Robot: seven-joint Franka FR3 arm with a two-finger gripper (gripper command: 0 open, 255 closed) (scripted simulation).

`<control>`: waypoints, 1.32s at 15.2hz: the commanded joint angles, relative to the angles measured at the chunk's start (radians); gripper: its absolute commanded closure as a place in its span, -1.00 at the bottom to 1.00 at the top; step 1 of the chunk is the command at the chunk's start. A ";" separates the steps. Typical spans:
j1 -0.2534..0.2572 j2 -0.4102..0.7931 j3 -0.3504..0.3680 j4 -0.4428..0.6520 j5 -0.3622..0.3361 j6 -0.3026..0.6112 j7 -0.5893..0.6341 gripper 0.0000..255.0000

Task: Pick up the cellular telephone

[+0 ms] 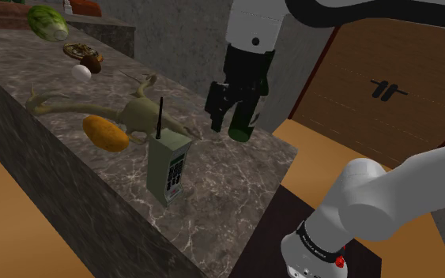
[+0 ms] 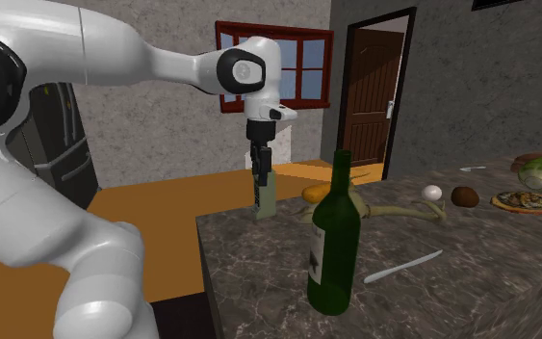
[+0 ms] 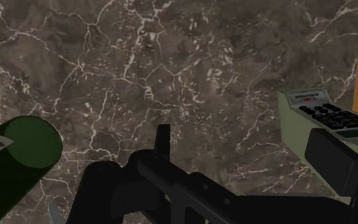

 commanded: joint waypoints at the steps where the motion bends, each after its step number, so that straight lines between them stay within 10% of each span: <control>1: 0.008 0.051 0.042 0.036 0.016 0.020 0.049 -1.00; 9: 0.028 0.244 0.185 0.193 0.025 0.076 0.225 -1.00; 18: 0.032 0.249 0.196 0.096 0.030 0.178 0.221 -1.00; 19: 0.032 0.248 0.195 0.096 0.030 0.177 0.219 1.00; 20: 0.032 0.248 0.195 0.096 0.030 0.177 0.219 1.00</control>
